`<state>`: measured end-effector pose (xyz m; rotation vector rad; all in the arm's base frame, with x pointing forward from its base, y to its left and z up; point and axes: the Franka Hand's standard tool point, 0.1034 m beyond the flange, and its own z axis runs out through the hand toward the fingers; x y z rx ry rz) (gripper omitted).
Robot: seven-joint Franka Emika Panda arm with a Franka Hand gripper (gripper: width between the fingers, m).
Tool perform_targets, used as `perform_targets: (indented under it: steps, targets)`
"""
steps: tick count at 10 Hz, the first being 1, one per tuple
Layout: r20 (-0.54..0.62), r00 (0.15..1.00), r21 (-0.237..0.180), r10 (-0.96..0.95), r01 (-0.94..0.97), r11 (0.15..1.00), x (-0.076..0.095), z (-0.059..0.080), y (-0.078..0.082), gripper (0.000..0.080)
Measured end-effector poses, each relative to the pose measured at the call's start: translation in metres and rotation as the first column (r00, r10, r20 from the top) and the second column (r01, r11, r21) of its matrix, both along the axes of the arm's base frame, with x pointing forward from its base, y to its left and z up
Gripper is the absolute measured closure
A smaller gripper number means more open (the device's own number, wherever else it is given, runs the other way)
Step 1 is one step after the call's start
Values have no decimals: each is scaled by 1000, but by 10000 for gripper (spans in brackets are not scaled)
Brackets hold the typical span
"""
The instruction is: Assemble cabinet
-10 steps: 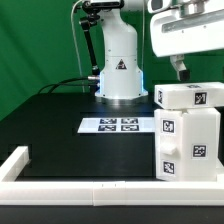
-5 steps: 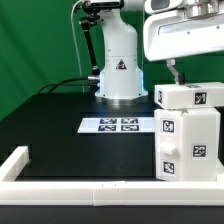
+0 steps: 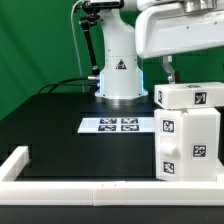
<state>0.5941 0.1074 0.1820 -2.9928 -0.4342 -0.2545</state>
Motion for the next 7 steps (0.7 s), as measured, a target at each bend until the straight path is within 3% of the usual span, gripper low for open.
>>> perform_targets:
  steps: [3, 7]
  targets:
    - [24, 958, -54, 285, -284, 957, 0, 0, -5, 2]
    - [24, 895, -101, 445, -441, 892, -1, 2, -13, 2]
